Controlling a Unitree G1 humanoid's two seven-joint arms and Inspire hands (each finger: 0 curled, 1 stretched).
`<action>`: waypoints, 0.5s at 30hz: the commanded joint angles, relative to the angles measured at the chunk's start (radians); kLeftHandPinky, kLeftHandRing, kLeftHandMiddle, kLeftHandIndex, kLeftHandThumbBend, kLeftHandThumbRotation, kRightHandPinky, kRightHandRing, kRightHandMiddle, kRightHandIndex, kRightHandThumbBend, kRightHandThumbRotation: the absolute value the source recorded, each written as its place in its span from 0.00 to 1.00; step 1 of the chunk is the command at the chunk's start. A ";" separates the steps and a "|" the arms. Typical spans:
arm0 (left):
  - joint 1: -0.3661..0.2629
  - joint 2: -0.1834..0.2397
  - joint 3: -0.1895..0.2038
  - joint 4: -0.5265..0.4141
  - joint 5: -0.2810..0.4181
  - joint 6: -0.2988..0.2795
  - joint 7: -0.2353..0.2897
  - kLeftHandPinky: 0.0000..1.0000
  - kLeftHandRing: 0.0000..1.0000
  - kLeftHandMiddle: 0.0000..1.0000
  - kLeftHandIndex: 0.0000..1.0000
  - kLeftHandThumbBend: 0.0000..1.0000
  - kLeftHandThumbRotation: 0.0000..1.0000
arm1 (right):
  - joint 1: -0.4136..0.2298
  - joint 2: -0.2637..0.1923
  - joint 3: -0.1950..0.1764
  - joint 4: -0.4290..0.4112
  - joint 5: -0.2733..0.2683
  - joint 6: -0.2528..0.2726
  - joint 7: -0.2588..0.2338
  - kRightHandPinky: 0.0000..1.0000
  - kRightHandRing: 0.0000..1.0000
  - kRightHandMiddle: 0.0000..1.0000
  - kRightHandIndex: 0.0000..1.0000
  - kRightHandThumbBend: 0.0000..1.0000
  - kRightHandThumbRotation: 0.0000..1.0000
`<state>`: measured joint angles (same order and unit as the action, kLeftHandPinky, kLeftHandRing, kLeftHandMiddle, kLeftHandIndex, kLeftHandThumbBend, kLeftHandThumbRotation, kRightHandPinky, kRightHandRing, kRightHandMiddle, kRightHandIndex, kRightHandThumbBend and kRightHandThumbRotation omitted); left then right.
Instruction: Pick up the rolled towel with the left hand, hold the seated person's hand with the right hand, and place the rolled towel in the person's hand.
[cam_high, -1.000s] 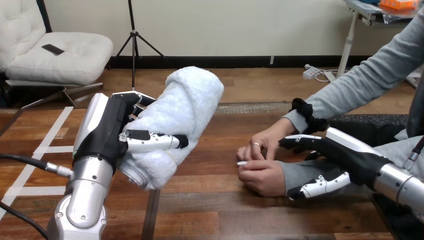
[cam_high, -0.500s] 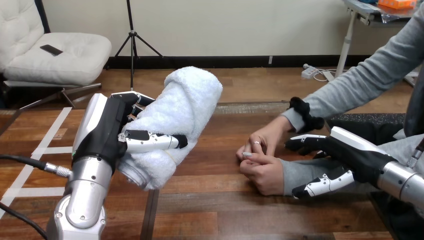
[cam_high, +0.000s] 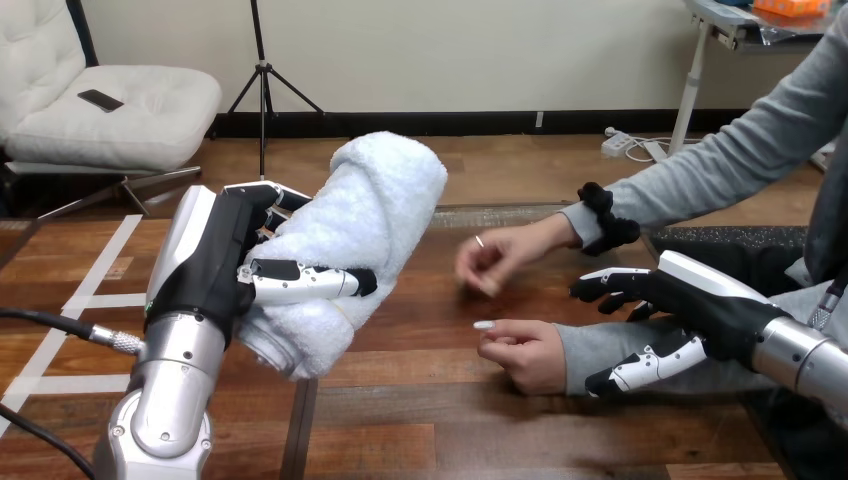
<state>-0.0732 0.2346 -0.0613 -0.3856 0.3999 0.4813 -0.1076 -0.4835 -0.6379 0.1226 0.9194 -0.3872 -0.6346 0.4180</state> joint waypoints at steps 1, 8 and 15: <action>-0.031 0.016 0.022 -0.053 -0.002 -0.029 0.005 0.25 0.33 0.40 0.44 0.62 0.00 | -0.093 -0.032 0.008 0.004 -0.005 -0.009 -0.029 0.69 0.81 0.86 0.85 1.00 0.35; -0.032 0.017 0.021 -0.052 0.002 -0.024 0.005 0.26 0.34 0.40 0.44 0.62 0.00 | -0.104 -0.031 0.012 0.014 -0.016 0.005 -0.030 0.69 0.81 0.87 0.85 1.00 0.32; -0.033 0.016 0.023 -0.046 -0.002 -0.031 0.007 0.27 0.34 0.40 0.44 0.62 0.00 | -0.116 -0.030 0.024 0.029 -0.031 0.018 -0.040 0.69 0.81 0.87 0.85 1.00 0.33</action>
<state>-0.0697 0.2346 -0.0601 -0.3856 0.4000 0.4813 -0.1076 -0.5007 -0.6381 0.1397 0.9355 -0.4086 -0.6259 0.4058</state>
